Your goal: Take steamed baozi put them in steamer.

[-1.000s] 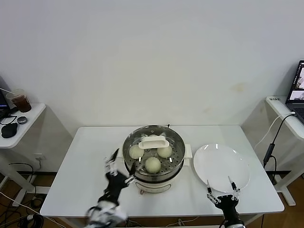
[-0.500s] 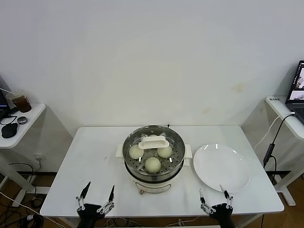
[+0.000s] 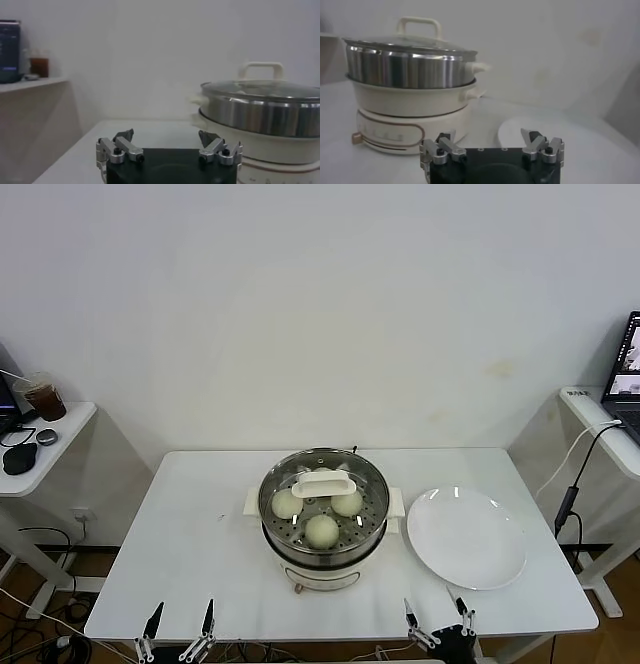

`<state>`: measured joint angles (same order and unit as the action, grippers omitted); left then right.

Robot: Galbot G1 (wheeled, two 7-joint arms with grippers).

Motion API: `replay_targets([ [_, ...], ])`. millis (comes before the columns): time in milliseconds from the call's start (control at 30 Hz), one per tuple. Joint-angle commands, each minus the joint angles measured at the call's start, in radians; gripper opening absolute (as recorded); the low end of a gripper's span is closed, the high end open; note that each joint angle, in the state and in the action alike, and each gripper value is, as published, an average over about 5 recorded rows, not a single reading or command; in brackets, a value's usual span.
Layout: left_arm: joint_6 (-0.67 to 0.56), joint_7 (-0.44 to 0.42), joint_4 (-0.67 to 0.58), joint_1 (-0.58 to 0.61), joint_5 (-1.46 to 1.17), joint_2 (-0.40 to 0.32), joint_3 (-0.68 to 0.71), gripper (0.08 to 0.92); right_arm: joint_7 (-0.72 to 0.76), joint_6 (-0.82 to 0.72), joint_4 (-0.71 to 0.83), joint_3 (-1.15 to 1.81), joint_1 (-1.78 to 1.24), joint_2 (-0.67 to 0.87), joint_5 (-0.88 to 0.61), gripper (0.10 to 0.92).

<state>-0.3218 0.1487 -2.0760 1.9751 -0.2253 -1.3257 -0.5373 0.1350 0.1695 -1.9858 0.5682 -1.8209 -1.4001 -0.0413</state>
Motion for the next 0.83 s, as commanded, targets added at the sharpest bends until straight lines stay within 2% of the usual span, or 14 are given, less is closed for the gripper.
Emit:
replay_targets([
  [33, -0.039, -0.004, 0.035, 0.024, -0.043, -0.015, -0.023, 0.823, 0.0, -0.01, -0.004, -0.018, -0.016, 0.008, -0.009, 0.823],
  [667, -0.025, -0.059, 0.042, 0.028, 0.029, -0.008, -0.026, 0.823, 0.015, -0.01, 0.003, 0.002, -0.021, 0.006, -0.013, 0.823],
  [833, 0.027, -0.034, 0.024, 0.025, 0.032, -0.01, -0.025, 0.823, 0.015, -0.017, -0.001, 0.0, -0.021, 0.008, -0.021, 0.823],
])
